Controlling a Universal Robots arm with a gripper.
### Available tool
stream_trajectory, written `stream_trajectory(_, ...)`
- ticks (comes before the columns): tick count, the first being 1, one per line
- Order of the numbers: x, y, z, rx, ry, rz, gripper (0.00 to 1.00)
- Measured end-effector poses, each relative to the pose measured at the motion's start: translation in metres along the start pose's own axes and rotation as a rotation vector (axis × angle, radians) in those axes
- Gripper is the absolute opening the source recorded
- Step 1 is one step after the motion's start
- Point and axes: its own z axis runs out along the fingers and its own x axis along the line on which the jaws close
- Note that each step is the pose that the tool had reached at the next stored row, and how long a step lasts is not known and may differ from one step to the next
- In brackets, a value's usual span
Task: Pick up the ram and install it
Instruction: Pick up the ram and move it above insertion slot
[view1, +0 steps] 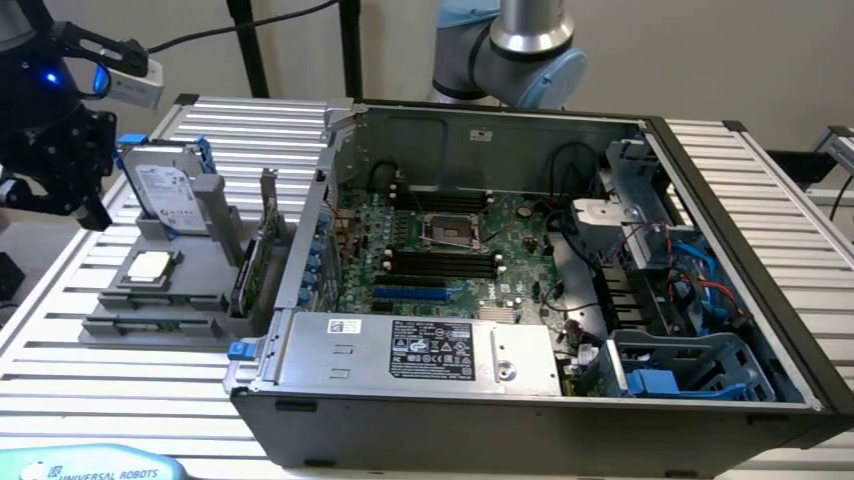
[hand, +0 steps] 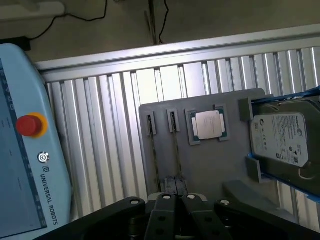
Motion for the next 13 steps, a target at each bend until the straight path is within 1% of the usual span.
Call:
stream_trajectory(3,0.001,-0.0005,0.0054,-0.0001,0.0013,-0.022,0.11)
stream_trajectory(9,0.001,-0.0012,0.0163,-0.0001,0.0057,-0.101,0.11)
stream_trajectory(13,0.003,-0.002,0.0235,-0.0001,0.0069,-0.122,0.11)
